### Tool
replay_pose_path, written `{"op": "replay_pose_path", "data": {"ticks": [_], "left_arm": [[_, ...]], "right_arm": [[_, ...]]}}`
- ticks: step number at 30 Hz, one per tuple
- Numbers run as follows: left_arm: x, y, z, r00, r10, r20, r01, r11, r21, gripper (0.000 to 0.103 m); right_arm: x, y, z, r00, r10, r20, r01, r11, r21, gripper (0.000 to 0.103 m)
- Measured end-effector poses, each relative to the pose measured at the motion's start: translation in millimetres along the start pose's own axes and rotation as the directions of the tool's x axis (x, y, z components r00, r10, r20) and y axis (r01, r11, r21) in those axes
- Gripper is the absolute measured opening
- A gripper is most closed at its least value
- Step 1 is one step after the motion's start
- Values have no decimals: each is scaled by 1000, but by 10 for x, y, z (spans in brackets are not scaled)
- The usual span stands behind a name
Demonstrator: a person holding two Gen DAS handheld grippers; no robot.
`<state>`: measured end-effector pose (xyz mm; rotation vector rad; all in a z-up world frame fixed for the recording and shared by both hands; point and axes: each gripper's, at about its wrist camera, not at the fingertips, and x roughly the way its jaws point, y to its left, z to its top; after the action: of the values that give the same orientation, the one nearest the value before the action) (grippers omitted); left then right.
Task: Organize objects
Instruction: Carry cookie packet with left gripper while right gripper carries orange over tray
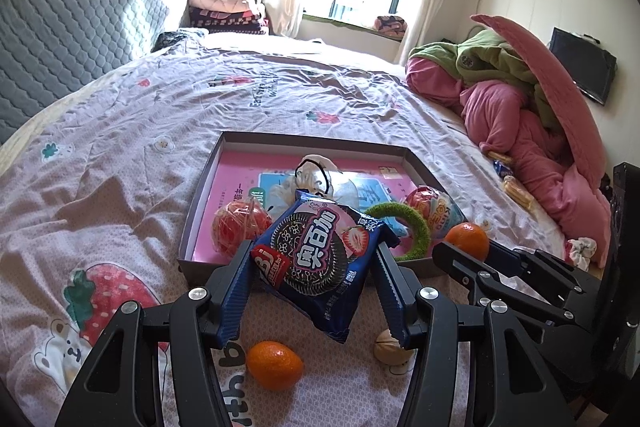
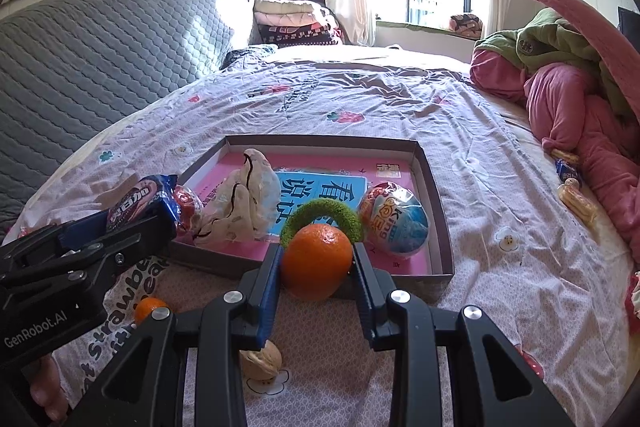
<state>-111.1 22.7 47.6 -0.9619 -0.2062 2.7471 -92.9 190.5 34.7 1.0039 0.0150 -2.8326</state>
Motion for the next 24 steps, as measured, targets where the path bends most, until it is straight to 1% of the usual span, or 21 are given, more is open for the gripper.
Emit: {"op": "replay_pose_path", "data": {"ticks": [4, 7, 12, 19, 24], "left_arm": [[31, 17, 30, 1000, 10, 4, -10, 1000, 2, 59], [55, 23, 57, 999, 31, 10, -31, 999, 13, 59], [97, 71, 125, 999, 42, 21, -42, 999, 14, 59], [212, 197, 237, 998, 59, 23, -59, 998, -14, 59], [290, 315, 296, 998, 59, 11, -59, 996, -63, 59]], "right_arm": [[18, -11, 21, 1000, -3, 3, 3, 1000, 5, 34], [49, -21, 42, 1000, -25, 9, 25, 1000, -3, 34], [95, -53, 103, 1000, -14, 14, 14, 1000, 4, 34], [167, -94, 161, 999, -26, 21, 26, 1000, 6, 34], [229, -99, 198, 1000, -11, 25, 11, 1000, 9, 34]]}}
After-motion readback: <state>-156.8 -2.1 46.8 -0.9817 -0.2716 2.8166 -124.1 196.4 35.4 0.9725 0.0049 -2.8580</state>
